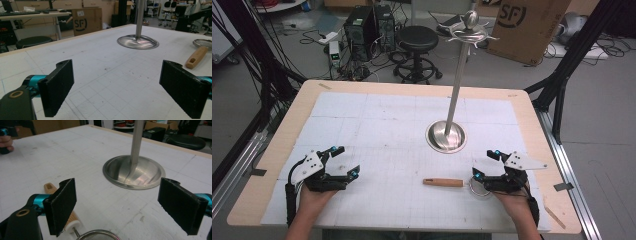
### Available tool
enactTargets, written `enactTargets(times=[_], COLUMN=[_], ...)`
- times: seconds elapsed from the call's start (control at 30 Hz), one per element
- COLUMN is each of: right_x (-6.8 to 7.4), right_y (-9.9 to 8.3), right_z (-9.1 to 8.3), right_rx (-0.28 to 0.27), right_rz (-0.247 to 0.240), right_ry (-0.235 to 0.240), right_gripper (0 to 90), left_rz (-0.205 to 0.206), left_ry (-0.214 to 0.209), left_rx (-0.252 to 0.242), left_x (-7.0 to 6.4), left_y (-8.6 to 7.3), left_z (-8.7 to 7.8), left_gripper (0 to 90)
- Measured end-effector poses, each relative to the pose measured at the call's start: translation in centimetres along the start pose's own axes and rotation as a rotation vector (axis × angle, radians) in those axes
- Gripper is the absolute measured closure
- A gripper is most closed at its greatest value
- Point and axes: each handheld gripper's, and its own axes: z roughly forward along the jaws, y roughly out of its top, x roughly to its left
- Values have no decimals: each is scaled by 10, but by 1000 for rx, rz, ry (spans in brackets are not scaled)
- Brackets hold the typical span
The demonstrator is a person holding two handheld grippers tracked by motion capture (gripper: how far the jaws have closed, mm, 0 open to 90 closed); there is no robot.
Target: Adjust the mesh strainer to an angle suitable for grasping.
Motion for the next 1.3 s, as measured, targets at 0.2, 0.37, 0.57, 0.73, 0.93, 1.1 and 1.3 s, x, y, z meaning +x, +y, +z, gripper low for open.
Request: enactTargets(times=[0.2,0.37,0.57,0.73,0.93,1.1,1.3], right_x=[7,10,13,17,22,26,32], right_y=[8,11,10,7,8,6,4], right_z=[8,16,22,31,42,47,54], right_rx=[26,55,112,190,288,354,408], right_rz=[-37,-56,-77,-101,-142,-167,-197], right_ry=[41,69,112,154,186,199,220], right_gripper=[142,143,143,144,149,162,211], left_rz=[5,4,5,6,8,9,8], left_ry=[-1,-1,-3,-2,-2,-3,-4], left_rx=[3,3,4,7,10,11,7], left_x=[0,0,0,0,-1,-1,-1], left_y=[0,0,0,0,0,0,0], left_z=[0,0,0,1,1,0,1], left_gripper=[129,129,129,129,129,129,129])
